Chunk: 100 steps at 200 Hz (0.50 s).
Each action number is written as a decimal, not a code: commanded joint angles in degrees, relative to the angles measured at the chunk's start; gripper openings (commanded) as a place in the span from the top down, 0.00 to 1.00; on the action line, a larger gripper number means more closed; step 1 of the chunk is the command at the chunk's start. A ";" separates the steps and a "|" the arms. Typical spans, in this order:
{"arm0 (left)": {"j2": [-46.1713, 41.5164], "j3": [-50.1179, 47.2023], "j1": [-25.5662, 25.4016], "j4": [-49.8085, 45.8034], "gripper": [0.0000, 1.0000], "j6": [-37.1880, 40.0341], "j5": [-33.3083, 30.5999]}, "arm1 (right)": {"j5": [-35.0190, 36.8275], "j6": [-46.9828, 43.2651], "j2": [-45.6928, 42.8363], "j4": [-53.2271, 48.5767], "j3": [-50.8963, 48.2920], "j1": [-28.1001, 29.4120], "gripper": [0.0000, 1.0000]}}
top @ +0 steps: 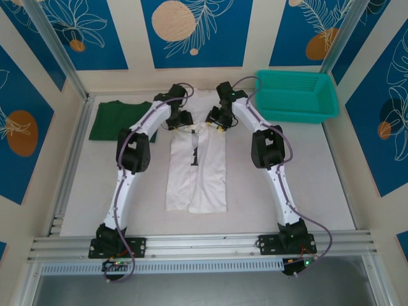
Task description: Fold and stack the t-shirts
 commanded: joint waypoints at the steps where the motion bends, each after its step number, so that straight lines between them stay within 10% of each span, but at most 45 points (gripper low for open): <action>1: -3.49 -0.09 0.93 -3.89 0.25 -1.00 0.50 | -1.70 -0.66 -4.64 -1.73 -2.52 0.22 0.43; 57: -28.94 -25.05 -1.11 2.28 0.08 -1.69 0.92 | -3.37 -0.31 -33.92 10.16 -34.87 1.42 0.38; 100: -45.80 -55.94 -1.14 8.31 0.28 -1.49 12.97 | -14.40 -0.72 -51.50 17.80 -67.62 2.34 0.38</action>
